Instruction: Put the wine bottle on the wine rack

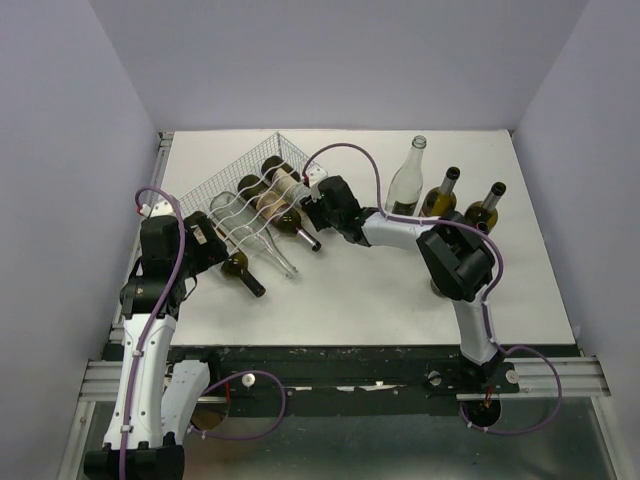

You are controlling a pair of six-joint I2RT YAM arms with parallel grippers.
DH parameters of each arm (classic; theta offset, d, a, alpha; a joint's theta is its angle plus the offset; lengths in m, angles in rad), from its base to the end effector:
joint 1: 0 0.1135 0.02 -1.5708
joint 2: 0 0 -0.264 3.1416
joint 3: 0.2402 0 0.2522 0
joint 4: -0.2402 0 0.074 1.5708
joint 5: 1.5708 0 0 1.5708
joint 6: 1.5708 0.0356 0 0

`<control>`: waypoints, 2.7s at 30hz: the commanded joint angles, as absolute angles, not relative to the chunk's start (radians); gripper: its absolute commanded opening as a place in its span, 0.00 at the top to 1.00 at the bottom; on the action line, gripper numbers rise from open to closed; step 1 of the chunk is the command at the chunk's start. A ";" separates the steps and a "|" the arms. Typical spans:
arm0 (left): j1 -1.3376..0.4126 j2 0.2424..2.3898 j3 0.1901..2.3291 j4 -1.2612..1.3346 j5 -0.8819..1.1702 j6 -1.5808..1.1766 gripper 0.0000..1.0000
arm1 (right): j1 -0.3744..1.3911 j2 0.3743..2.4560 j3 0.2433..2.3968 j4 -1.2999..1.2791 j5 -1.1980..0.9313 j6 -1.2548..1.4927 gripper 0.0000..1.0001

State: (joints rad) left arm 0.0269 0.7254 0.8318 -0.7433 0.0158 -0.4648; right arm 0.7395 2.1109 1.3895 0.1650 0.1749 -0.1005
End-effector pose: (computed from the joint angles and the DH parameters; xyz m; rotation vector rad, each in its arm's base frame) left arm 0.1477 0.0034 0.3091 -0.5317 2.1553 -0.2602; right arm 0.3528 0.3135 0.1656 -0.7706 1.9791 0.1937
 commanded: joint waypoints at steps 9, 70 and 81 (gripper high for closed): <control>0.034 0.666 0.876 -0.768 0.072 -0.430 0.01 | 0.741 1.875 1.384 0.002 0.247 -0.003 0.25; 0.029 0.666 0.831 -0.604 0.509 -0.417 0.01 | 0.594 1.189 1.388 -1.203 0.825 0.773 0.71; -0.026 0.640 0.779 -0.462 0.736 -0.403 0.01 | 0.592 1.190 1.526 -1.072 0.516 0.566 0.99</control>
